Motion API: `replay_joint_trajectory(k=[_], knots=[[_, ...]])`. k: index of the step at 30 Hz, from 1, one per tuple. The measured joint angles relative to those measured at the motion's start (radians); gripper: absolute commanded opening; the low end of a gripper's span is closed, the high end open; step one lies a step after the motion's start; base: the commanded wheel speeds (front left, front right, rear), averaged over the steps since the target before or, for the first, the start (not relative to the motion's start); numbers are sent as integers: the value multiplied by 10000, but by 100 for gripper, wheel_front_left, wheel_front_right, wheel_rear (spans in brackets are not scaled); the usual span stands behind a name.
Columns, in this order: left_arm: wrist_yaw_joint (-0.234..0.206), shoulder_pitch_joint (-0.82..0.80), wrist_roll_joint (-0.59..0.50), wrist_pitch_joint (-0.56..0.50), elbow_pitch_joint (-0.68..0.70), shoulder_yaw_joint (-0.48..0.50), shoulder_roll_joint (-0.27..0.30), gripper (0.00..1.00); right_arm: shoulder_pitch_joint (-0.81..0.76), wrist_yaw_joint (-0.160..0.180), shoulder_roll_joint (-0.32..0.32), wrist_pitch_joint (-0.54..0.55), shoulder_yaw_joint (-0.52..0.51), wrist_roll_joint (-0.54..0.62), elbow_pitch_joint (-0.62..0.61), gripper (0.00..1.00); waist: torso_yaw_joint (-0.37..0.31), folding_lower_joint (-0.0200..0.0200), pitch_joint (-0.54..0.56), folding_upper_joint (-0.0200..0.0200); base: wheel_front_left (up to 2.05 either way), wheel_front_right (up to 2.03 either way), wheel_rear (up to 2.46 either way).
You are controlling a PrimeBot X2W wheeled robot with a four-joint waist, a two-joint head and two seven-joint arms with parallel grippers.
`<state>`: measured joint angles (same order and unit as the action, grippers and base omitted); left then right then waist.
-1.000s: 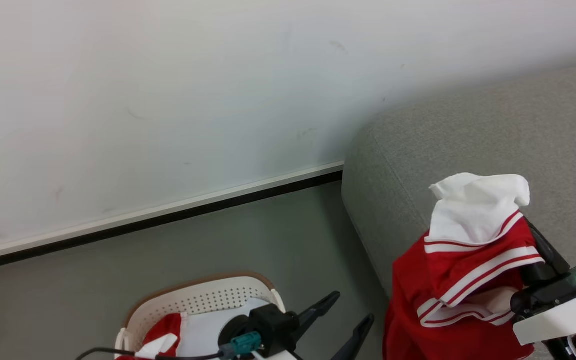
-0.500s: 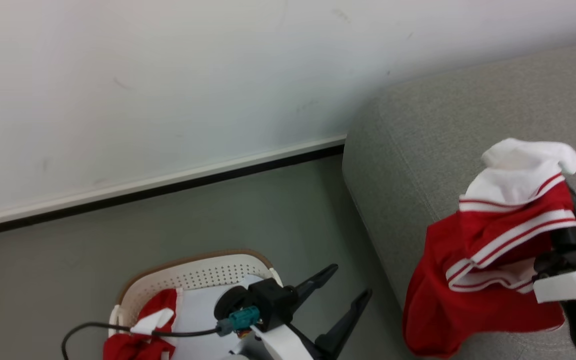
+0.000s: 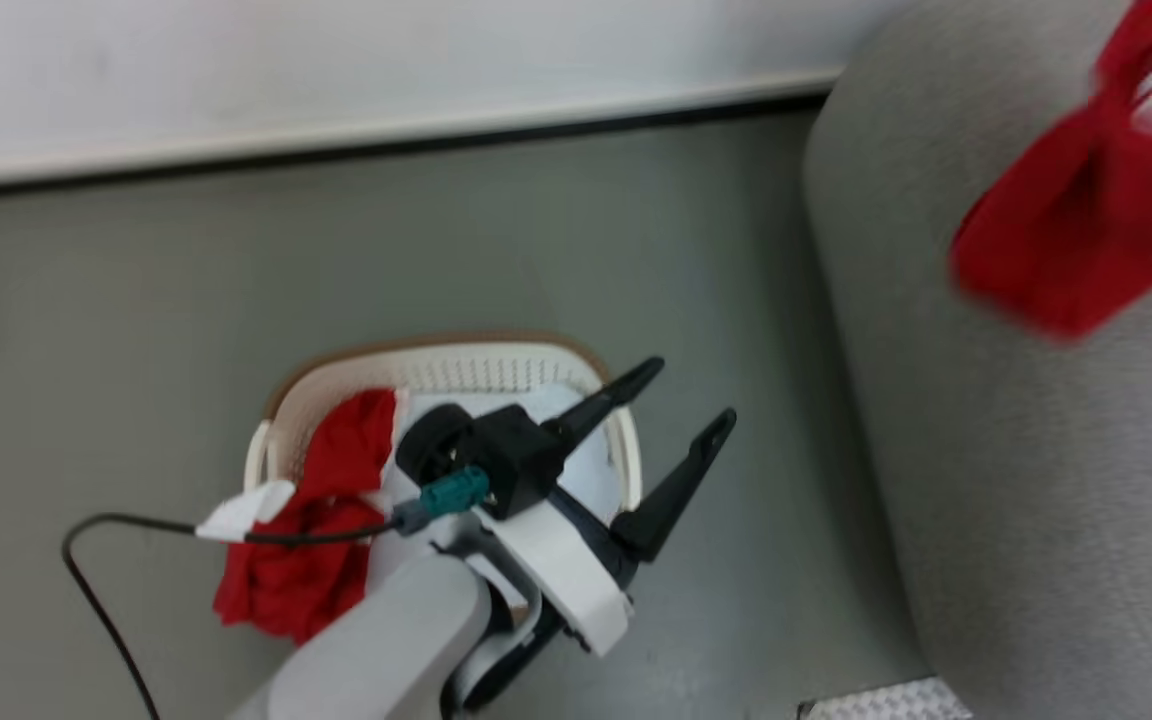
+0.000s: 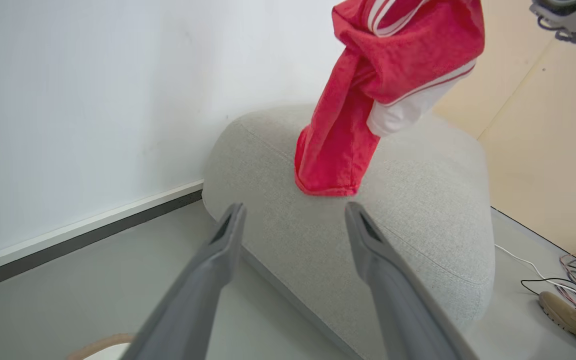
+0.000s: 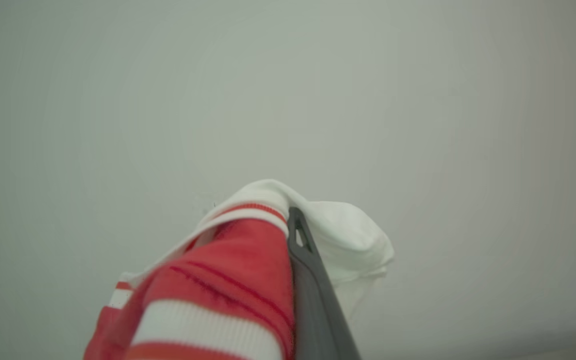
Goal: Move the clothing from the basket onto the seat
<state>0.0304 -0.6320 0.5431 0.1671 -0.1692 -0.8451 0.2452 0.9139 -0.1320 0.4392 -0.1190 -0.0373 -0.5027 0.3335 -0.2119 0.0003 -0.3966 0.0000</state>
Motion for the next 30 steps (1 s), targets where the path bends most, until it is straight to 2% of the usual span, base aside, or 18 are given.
replay_joint_trajectory(k=[11,17,20,26,29,30], knots=[[84,-1064,-178,180,337,368,130,100,4606,2,2111,1662,-2337,2094,1066,0,1318,0,-2228,0,0,0,0],[19,-1214,-199,127,554,405,159,100,5158,0,2777,1925,-3467,3129,1802,0,1863,-1,-3122,0,0,0,0],[-38,-1212,-203,98,625,403,211,100,4679,0,2677,1833,-4178,3653,2353,0,2033,-1,-3483,0,0,0,0],[-157,-1067,-201,90,663,359,263,100,3060,0,1708,1338,-5540,4880,3762,0,2201,-2,-3737,0,0,0,0],[-224,-1023,-163,65,700,380,297,100,2508,0,1394,1164,-5651,5607,4146,1,2141,-2,-3702,0,0,0,0],[-236,-1005,-138,23,704,416,328,100,2410,0,1214,1070,-5645,5793,4236,5,2100,-2,-3682,0,0,0,0]])
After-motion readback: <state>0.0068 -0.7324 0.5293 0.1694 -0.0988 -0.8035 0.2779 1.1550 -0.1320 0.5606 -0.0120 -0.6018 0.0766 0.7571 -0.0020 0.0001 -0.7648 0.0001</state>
